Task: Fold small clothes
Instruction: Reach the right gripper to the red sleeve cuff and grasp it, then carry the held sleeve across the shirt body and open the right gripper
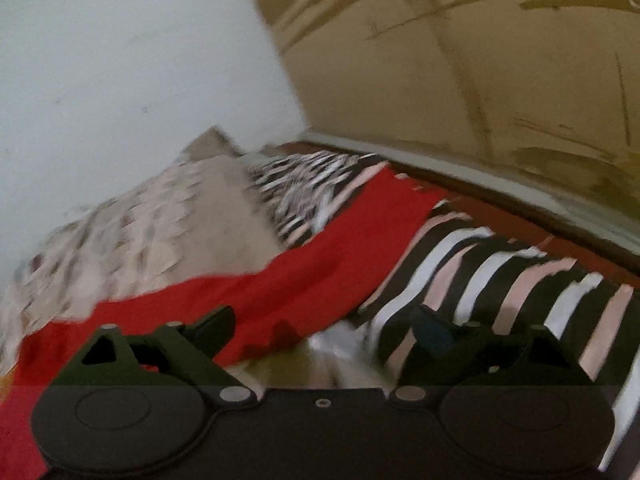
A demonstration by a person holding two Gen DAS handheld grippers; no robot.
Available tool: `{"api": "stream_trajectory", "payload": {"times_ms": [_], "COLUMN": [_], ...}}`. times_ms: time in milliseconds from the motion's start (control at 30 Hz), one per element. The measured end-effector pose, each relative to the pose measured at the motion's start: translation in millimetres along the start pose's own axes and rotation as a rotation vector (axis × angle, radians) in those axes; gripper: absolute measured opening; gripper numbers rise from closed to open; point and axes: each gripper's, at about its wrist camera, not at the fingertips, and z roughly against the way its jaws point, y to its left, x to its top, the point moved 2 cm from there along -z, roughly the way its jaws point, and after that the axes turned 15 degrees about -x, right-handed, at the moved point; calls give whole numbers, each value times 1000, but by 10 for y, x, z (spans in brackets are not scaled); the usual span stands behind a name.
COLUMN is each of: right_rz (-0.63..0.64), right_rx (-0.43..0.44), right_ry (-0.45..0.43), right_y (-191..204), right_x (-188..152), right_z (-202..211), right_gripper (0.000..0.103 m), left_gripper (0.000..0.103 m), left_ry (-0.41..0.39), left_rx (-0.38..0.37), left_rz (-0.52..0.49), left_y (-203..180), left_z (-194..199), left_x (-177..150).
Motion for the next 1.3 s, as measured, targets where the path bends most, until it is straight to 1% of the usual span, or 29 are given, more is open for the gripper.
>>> {"api": "stream_trajectory", "payload": {"times_ms": [100,167,367,400,433,467,500,533,600,667,800,967,1067,1167,1300], "right_rz": [-18,-36,-50,-41,-27,-8,7,14,1,2,59,155,202,257,346], "right_rx": [-84,-123,-179,-190,-197,-202,-204,-212,-212,-198,-133,13,108,221,369], "right_ry": [-23,-26,-90,-99,-107,-111,-108,-107,-128,-169,-252,-360,-397,-409,-416], "right_y": [-51,-82,-77,-50,-27,-1,20,30,27,65,299,832,1211,1646,2218], "right_x": [99,132,198,204,213,226,238,248,271,315,500,718,764,699,442], "right_z": [-264,-397,-637,-659,-674,-697,-710,-712,-633,-496,-103,569,980,1427,1929], "right_gripper": [84,78,60,53,42,34,15,4,4,3,3,3,3,3,3], "left_gripper": [103,103,103,103,103,103,103,103,103,103,103,103,103,103,103], "left_ry": [23,30,40,40,40,41,41,41,40,37,17,-22,-57,-90,-124], "left_rx": [7,4,7,7,6,5,2,-1,-10,-21,-41,-45,-57,-45,-21], "left_rz": [-21,-28,-27,-26,-24,-23,-22,-19,-7,3,25,48,72,78,87], "left_y": [-23,-41,-62,-64,-62,-56,-51,-43,-26,-12,1,-9,10,45,143], "left_z": [-43,-67,-131,-137,-139,-137,-132,-125,-104,-82,4,175,313,448,607], "left_x": [-28,-35,-50,-47,-45,-42,-40,-36,-17,6,55,137,201,256,293]}}
